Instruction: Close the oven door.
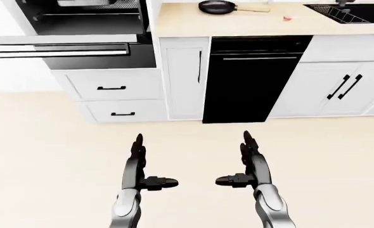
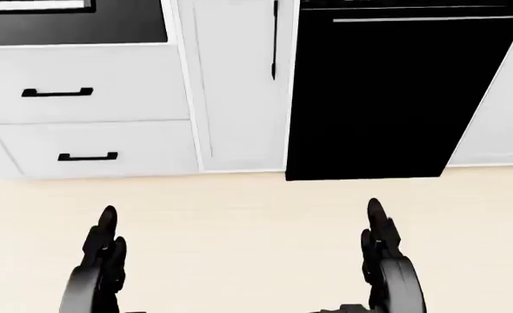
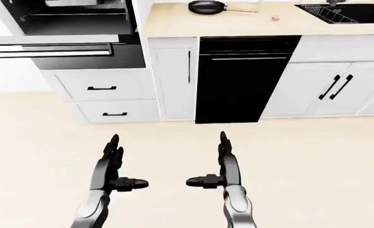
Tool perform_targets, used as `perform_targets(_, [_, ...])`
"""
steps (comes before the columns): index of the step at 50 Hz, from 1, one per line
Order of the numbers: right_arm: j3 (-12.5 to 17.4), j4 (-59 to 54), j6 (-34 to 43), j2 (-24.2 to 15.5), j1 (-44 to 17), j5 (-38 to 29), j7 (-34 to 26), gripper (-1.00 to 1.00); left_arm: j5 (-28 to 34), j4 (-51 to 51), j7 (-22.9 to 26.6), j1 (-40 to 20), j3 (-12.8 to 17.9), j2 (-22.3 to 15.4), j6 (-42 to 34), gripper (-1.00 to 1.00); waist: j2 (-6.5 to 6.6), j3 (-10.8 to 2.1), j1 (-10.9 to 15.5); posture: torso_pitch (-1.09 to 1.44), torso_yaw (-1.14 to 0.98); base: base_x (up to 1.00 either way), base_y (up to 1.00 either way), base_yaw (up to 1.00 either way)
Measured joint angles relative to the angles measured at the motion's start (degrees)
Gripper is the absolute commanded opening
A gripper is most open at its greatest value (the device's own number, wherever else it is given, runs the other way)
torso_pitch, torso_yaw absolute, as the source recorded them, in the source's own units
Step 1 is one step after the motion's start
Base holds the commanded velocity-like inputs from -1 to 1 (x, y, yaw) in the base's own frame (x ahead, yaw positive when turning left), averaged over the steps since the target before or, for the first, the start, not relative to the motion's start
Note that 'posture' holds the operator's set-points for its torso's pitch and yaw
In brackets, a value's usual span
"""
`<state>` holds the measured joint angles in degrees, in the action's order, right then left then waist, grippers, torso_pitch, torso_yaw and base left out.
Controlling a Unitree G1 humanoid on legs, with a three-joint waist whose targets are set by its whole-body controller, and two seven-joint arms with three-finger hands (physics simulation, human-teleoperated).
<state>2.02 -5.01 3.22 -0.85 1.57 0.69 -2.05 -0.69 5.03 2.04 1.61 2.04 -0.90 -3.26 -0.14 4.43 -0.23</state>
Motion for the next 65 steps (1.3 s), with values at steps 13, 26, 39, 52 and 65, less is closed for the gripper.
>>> perform_targets(13, [1.27,3.05,-1.74,0.12,-0.41,2.16,1.05,1.0,-0.81,-2.01,-0.53,-0.39,0.8,0.22,1.5,1.0,-0.25,-3.15,0.38,0.0,0.0,0.0,0.0,0.0])
perform_targets(26, [7.33,-7.27,-11.2,-4.45,-2.38,1.4,-1.58,1.0,-3.88,11.69,4.95,1.23,8.84,-4.26,14.96,1.0,-0.13,-3.98,0.46,0.0,0.0,0.0,0.0,0.0])
perform_targets(39, [10.24,-65.6,-47.35,-12.42,-12.5,5.54,-6.09,1.0,-8.94,53.02,12.2,-5.2,13.7,-11.19,43.82,1.0,0.34,-3.06,0.06,0.0,0.0,0.0,0.0,0.0])
perform_targets(52, [12.51,-75.07,-53.73,-11.66,-6.8,5.47,-4.13,1.0,-13.76,75.75,14.99,-3.15,13.41,-9.97,55.81,1.0,-0.6,-2.31,0.01,0.0,0.0,0.0,0.0,0.0])
perform_targets(65, [17.17,-75.44,-51.21,-11.65,-2.36,5.16,-2.31,1.0,-13.91,75.85,12.32,0.44,20.81,-10.61,48.86,1.0,-0.14,-2.11,0.02,0.0,0.0,0.0,0.0,0.0])
